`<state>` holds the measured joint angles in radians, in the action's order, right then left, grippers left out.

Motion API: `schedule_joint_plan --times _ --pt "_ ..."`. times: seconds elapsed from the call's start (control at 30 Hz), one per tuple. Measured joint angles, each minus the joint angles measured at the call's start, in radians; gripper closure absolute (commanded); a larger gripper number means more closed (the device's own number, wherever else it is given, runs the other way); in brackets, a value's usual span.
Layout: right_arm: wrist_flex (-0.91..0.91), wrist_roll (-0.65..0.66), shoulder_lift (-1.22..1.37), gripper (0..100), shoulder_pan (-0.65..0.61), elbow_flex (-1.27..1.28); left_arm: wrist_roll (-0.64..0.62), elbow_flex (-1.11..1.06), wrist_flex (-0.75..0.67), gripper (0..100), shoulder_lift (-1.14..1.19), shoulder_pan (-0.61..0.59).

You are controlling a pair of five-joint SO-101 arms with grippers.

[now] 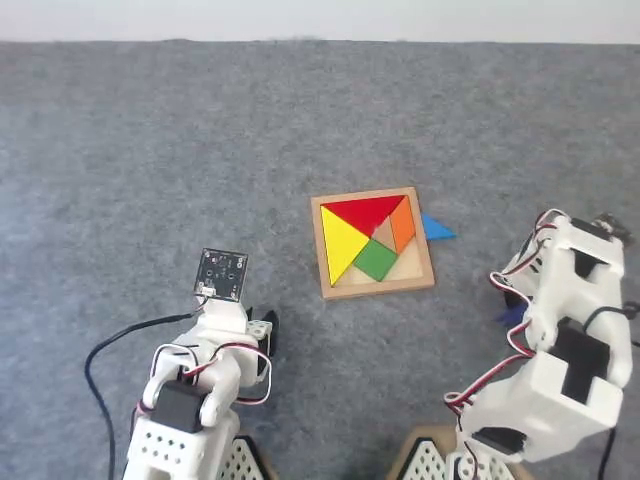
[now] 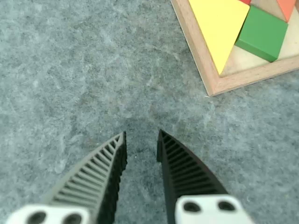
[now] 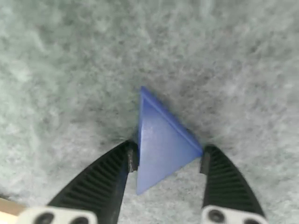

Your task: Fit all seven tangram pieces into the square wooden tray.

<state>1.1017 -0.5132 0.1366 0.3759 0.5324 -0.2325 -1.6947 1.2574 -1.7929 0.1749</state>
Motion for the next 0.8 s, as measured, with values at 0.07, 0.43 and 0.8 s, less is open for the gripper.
schedule_joint_plan --times 0.07,0.43,0.8 --pt "0.0 0.014 -0.002 88.3 0.002 0.0 0.0 0.0 0.0 89 0.0 0.0" --pt "0.066 0.068 0.0 88.2 0.003 -0.031 0.0 0.0 0.0 89 0.0 0.0" --pt "0.167 0.356 -0.071 71.6 -0.002 -0.097 0.0 0.0 0.0 89 0.0 0.0"
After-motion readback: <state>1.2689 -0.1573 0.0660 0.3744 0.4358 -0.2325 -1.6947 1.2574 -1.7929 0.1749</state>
